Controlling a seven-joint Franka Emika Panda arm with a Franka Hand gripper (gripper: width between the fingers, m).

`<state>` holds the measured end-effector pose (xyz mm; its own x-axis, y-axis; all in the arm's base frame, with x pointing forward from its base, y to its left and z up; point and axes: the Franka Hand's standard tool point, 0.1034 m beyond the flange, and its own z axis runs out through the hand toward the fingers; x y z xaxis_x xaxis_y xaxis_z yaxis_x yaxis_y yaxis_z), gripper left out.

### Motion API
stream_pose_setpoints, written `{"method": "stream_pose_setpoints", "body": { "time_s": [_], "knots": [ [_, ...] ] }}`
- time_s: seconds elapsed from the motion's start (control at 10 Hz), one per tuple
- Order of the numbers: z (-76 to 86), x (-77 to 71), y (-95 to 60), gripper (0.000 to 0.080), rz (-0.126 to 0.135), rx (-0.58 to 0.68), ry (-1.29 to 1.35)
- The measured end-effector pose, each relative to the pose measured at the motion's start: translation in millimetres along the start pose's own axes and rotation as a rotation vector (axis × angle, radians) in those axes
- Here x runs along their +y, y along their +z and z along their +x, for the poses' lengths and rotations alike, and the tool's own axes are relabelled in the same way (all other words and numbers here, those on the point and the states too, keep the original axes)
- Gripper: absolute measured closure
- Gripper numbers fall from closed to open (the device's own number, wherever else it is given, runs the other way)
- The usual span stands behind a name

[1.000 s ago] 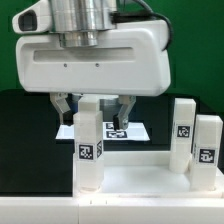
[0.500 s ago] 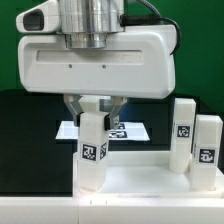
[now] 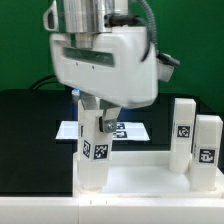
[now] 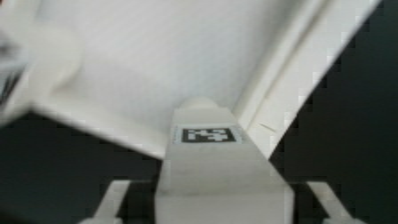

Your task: Assemble desk

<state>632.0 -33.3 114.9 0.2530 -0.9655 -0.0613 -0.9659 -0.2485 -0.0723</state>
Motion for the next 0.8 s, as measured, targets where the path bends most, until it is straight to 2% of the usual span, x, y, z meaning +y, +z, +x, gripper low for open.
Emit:
{"method": "stream_pose_setpoints", "body": {
  "time_s": [0.2, 0.4, 0.5, 0.6, 0.7, 0.8],
  "knots": [
    [1.1, -1.8, 0.4, 0.0511, 0.033, -0.025, 0.236],
    [0.0, -2.3, 0.6, 0.0511, 0.035, -0.031, 0.287],
    [0.0, -2.1, 0.6, 0.0511, 0.034, -0.029, 0.224],
    [-0.7, -1.2, 1.2, 0.0323, 0.028, -0.018, 0.053],
    [-0.4, -1.2, 1.1, 0.0209, 0.03, -0.015, -0.169],
    [-1.5, -0.1, 0.5, 0.0165, 0.023, -0.015, -0.344]
  ]
}}
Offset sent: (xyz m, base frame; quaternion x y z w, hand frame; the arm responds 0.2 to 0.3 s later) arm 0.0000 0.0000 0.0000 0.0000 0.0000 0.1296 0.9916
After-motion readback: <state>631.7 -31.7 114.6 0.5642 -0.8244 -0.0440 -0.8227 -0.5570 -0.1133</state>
